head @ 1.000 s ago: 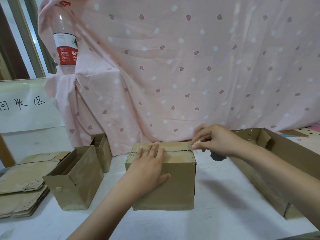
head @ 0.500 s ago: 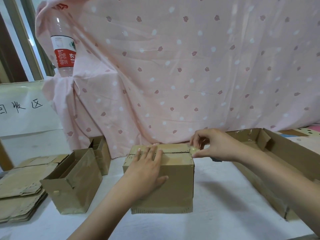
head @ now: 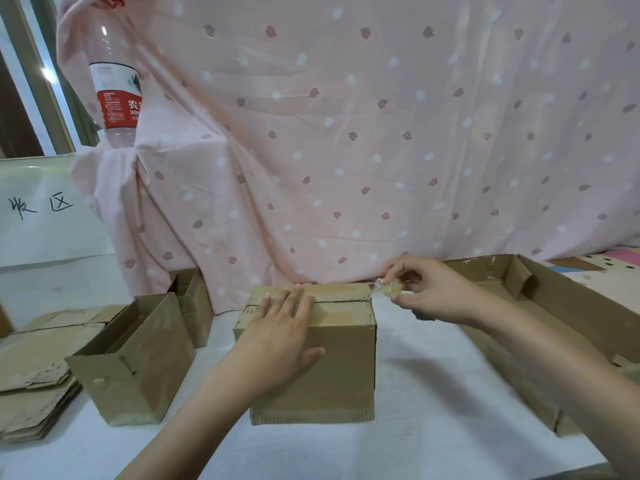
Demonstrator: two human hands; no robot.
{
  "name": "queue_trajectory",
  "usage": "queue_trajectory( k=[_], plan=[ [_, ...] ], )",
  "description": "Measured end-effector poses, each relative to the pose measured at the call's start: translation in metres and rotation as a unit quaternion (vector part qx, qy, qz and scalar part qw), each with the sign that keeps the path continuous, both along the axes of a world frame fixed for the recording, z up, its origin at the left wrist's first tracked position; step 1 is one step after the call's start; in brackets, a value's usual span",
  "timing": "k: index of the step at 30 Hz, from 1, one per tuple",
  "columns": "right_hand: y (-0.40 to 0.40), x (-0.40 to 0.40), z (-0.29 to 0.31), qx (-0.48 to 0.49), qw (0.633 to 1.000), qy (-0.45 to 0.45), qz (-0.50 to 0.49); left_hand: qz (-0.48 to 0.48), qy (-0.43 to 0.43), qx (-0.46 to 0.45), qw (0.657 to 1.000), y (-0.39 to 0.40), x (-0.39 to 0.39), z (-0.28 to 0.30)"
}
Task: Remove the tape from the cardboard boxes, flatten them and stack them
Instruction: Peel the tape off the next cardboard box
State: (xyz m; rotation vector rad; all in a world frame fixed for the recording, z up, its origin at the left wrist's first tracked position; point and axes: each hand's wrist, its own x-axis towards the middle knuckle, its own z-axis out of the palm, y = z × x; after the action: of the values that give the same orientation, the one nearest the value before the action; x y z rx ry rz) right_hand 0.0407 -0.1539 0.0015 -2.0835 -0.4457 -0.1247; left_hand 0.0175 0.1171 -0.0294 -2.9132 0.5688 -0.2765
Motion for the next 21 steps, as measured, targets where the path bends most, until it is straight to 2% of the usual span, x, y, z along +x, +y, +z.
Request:
queue_trajectory(
  k=[5, 9, 12, 19, 21],
  plan=[
    [-0.008, 0.001, -0.003, -0.063, 0.997, -0.025, -0.029, -0.006, -0.004, -0.002, 1.000, -0.004, 0.000, 0.002],
    [-0.009, -0.002, -0.005, 0.017, 0.999, -0.024, -0.031, -0.028, -0.019, -0.029, 0.999, -0.013, 0.000, 0.004],
    [-0.016, -0.004, -0.006, 0.024, 0.998, -0.011, -0.053, -0.037, -0.030, -0.044, 0.998, -0.028, 0.001, 0.002],
    [-0.072, -0.014, -0.004, -0.043, 0.981, -0.111, -0.150, -0.048, -0.067, -0.048, 0.995, -0.077, 0.011, -0.008],
    [-0.089, -0.017, -0.004, -0.051, 0.976, -0.112, -0.177, -0.046, -0.070, -0.043, 0.996, -0.089, 0.015, -0.009]
  ],
)
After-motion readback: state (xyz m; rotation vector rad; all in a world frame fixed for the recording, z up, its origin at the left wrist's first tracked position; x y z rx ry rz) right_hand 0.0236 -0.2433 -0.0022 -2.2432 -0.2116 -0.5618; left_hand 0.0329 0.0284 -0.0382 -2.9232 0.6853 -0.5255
